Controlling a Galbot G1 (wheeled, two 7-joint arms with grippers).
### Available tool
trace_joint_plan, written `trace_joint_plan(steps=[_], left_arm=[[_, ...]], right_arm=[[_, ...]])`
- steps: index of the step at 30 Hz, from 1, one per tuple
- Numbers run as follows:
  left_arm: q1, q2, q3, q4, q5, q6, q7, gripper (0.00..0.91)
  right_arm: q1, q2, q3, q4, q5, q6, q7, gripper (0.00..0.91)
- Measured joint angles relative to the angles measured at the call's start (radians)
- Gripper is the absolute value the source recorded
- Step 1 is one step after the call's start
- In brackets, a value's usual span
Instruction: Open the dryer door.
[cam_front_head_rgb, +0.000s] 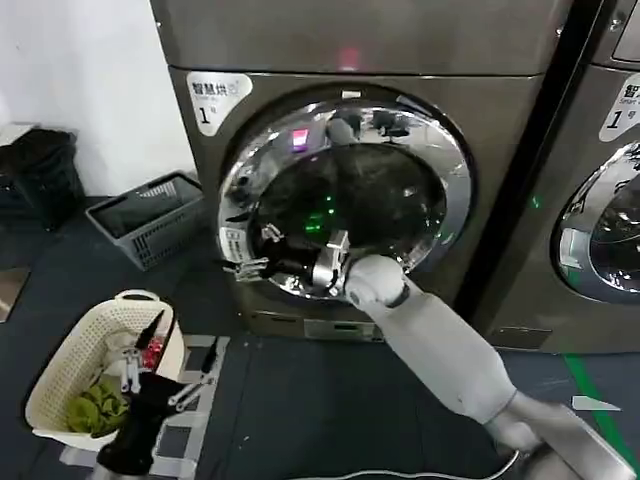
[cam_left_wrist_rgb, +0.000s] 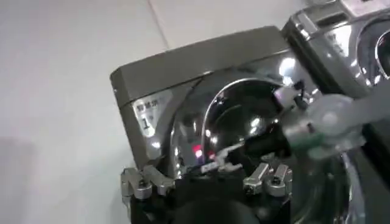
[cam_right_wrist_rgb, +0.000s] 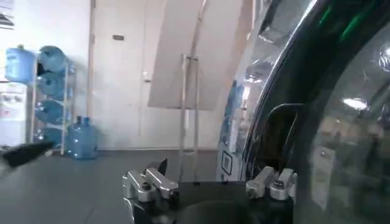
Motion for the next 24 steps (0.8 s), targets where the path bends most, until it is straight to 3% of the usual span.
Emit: trace_joint_plan(steps=[15,24], left_arm=[[-0.138,0.093,-0.134,0.076,-0.129,0.079,0.058,0.907],[-0.202,0.159,-0.125,0.121,-0.15,0.102,0.077,0.907]], right_arm=[[-0.023,-0.121,0.004,0.136,0.12,-0.059,-0.144,0.907],[-0.051,-0.186,0.034,0.182,0.124,-0.056,-0.252,0.907]])
